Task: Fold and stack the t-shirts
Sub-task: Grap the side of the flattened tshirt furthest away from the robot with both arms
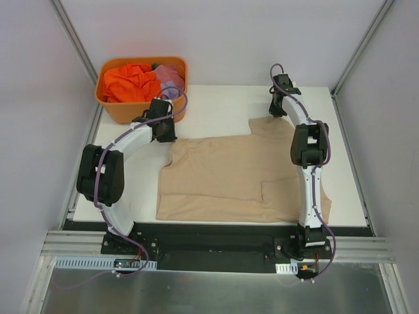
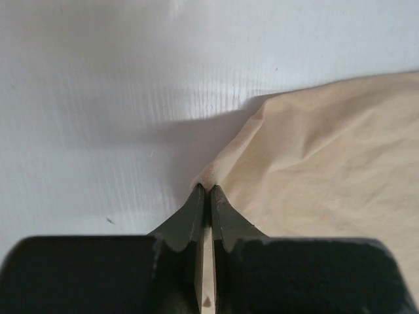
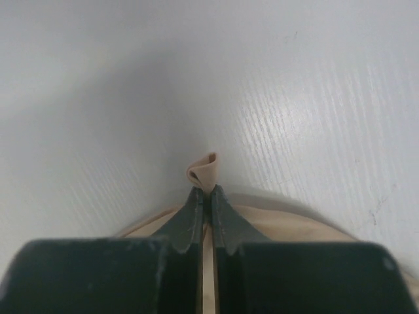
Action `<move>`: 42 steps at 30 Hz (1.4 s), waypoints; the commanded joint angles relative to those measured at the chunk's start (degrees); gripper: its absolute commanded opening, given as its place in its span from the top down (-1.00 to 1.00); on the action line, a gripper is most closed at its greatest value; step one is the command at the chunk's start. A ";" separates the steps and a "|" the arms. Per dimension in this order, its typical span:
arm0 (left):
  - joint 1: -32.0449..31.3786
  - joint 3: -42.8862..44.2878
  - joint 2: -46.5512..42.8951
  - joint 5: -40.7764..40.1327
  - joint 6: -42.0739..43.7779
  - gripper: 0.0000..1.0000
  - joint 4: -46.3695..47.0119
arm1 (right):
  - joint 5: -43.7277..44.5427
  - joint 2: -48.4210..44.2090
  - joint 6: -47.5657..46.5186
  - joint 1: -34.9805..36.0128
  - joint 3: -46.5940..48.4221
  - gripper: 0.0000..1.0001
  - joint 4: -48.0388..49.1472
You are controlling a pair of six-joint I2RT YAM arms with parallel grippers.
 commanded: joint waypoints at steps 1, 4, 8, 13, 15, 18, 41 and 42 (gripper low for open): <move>-0.27 4.51 1.83 -1.62 2.36 1.00 0.35 | -1.26 -11.30 -6.23 -0.26 -5.36 0.99 7.53; -0.27 5.65 2.54 -2.15 2.97 1.00 0.35 | -3.11 -16.32 -10.80 -0.26 -10.46 0.99 8.61; -0.27 4.69 1.31 -2.15 4.29 1.00 1.22 | -4.26 -22.65 -12.12 -0.26 -18.37 0.99 8.78; -0.27 -0.22 -2.64 -1.10 4.91 1.00 4.91 | -6.72 -31.43 -11.77 -0.35 -29.44 0.99 10.97; -0.27 -2.60 -4.48 -0.75 4.56 1.00 6.75 | -6.55 -34.86 -11.69 -0.26 -33.40 0.99 11.42; -0.27 -5.42 -6.60 -2.14 3.86 1.00 8.87 | -3.57 -40.14 -12.30 -0.43 -38.06 0.99 11.86; -0.18 -10.15 -8.70 -5.58 5.44 1.00 19.24 | -13.84 -47.61 -14.15 -3.07 -46.94 0.99 17.30; -0.18 -11.30 -9.41 -5.75 5.17 1.00 19.50 | -13.84 -49.28 -14.24 -2.98 -48.78 0.99 17.31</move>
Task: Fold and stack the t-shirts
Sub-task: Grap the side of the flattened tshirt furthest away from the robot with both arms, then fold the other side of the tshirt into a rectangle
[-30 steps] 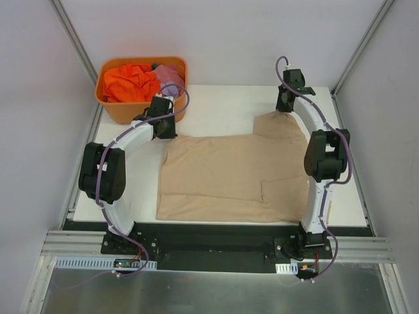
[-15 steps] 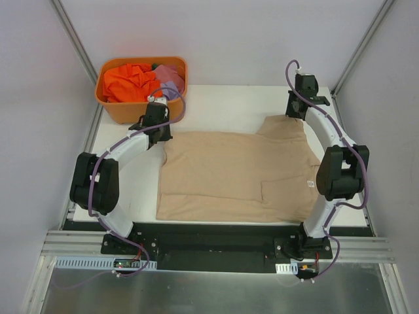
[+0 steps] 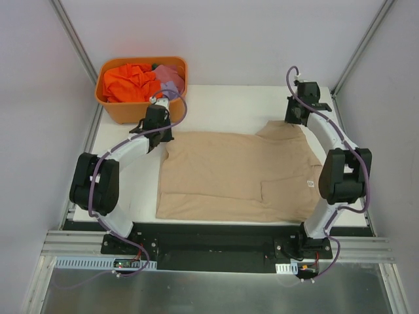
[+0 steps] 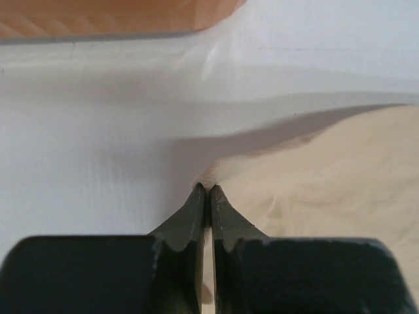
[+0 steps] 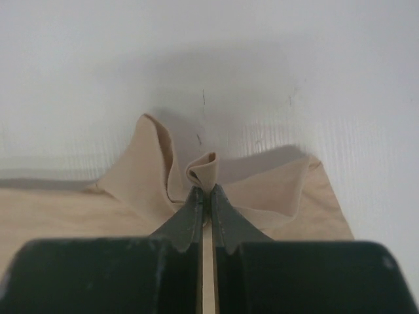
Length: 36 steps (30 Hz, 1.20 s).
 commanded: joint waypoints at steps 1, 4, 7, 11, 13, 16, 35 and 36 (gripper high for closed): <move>-0.20 -4.75 -5.89 2.31 0.17 1.00 3.72 | -2.28 -9.18 -0.03 0.06 -6.75 0.99 1.90; -0.20 -9.22 -8.70 4.50 -1.15 1.00 5.04 | -0.61 -14.98 -0.03 0.06 -12.82 0.97 1.98; -0.20 -14.15 -12.57 5.47 -2.03 1.00 7.59 | -0.60 -20.77 0.67 -0.03 -18.54 0.96 1.55; -0.20 -18.46 -16.53 6.95 -1.86 1.00 9.00 | 2.37 -27.37 0.76 -0.03 -24.08 0.96 -0.55; -0.20 -19.78 -18.20 7.58 -1.68 1.00 9.00 | 4.48 -30.62 1.03 -0.12 -25.49 0.96 -2.66; -0.20 -20.58 -20.40 7.76 -0.63 1.00 8.91 | 5.46 -34.06 0.94 -0.12 -27.60 0.95 -3.90; -0.20 -24.43 -24.70 6.09 4.03 1.00 11.45 | 1.16 -41.53 1.73 -0.30 -30.59 0.94 -10.31; -0.20 -25.66 -25.75 6.00 3.51 1.00 12.16 | 0.80 -42.23 1.73 -0.30 -30.86 0.94 -10.58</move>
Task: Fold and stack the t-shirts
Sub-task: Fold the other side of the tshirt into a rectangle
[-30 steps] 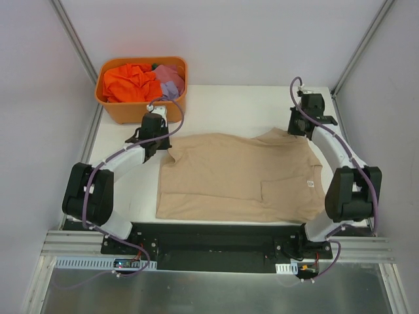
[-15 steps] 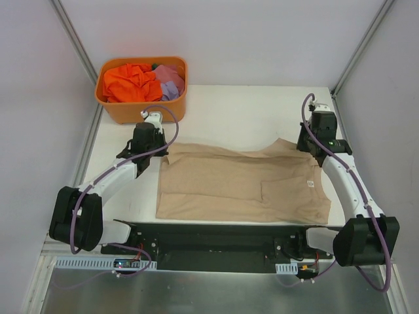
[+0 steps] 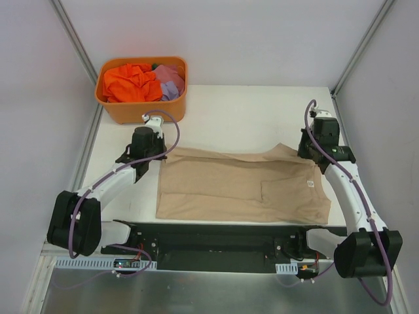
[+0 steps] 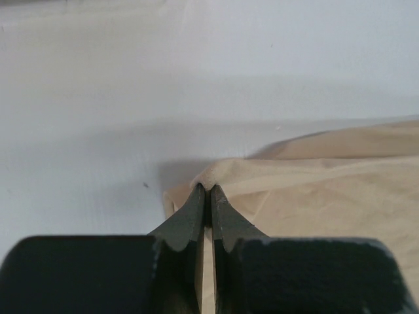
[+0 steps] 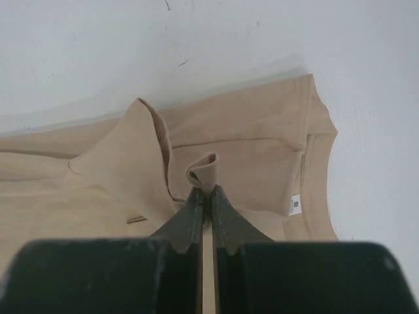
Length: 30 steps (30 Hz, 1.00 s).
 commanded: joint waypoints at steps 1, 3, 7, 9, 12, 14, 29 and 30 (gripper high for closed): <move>-0.20 -4.97 -5.56 0.32 -1.21 1.00 4.27 | -1.25 -4.16 0.79 -0.27 -0.94 0.94 -2.98; -0.20 -7.00 -7.85 0.32 -1.92 1.00 5.59 | -1.52 -5.48 0.79 -0.36 -1.38 0.94 -3.77; -0.20 -8.85 -11.54 0.32 -2.45 1.00 5.95 | -1.17 -6.98 0.79 -0.45 -1.82 0.93 -5.79; -0.20 -10.34 -12.95 0.32 -4.55 1.00 6.12 | -1.26 -7.59 0.53 -0.54 -2.26 0.92 -6.49; -0.20 -13.94 -15.23 2.25 -8.15 1.00 6.39 | -1.17 -8.30 0.70 -0.71 -3.13 0.92 -7.54; -0.20 -16.05 -17.17 2.87 -9.74 1.00 6.13 | -1.34 -9.09 0.70 -0.80 -3.66 0.92 -8.16; -0.21 -23.96 -25.96 5.94 -18.08 1.00 2.70 | -1.61 -13.31 2.81 -0.98 -7.27 0.91 -13.87; -0.20 -24.40 -26.66 6.03 -18.79 1.00 2.09 | -1.00 -13.31 2.90 -0.98 -7.27 0.92 -14.31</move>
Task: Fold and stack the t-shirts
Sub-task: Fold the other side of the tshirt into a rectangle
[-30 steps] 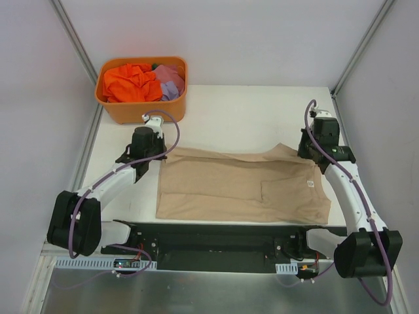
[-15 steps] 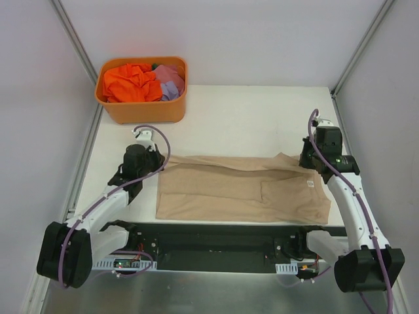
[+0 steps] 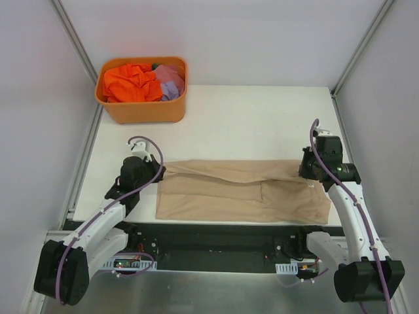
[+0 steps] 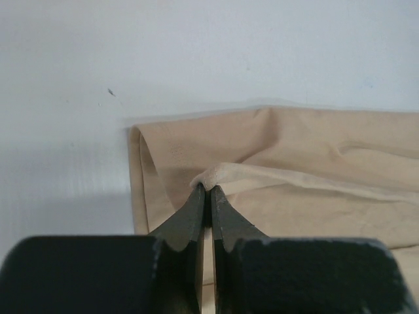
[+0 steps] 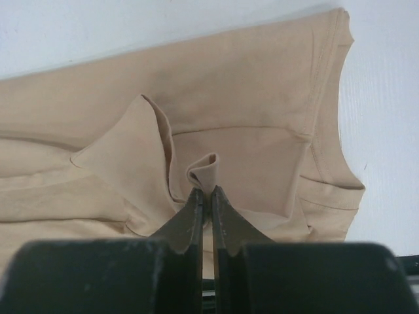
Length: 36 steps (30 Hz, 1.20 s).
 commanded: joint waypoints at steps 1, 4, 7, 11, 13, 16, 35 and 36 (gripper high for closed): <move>-0.29 -2.33 -2.53 2.78 -4.91 1.00 -2.55 | 1.98 -1.15 1.28 -0.58 -0.32 0.92 -3.19; -0.20 -3.12 -4.82 -0.82 -8.17 1.00 -5.28 | 2.25 -2.03 1.72 -0.76 -0.67 0.92 -3.54; -0.29 -2.77 -7.28 -2.68 -9.67 1.00 -7.48 | 1.81 -2.82 2.16 -0.76 -1.37 0.92 -3.63; -0.21 -2.77 -9.48 -2.59 -9.76 1.00 -7.92 | 0.75 -3.09 2.34 -0.85 -2.07 0.91 -3.98; -0.21 -2.86 -9.40 -1.89 -10.72 1.00 -9.14 | 1.80 -3.35 2.95 -0.85 -2.69 0.92 -4.25; -0.21 -3.65 -9.22 -0.74 -12.13 1.00 -10.20 | 1.98 -3.53 3.83 -1.02 -3.83 0.91 -4.25; -0.20 9.08 -12.47 -22.71 -28.04 -0.98 -39.38 | 5.40 -14.50 15.70 -1.20 -7.53 -0.84 -9.61; -0.20 10.31 -12.82 -22.71 -28.30 -0.98 -39.38 | 5.85 -15.56 15.44 -1.20 -7.35 -0.99 -8.57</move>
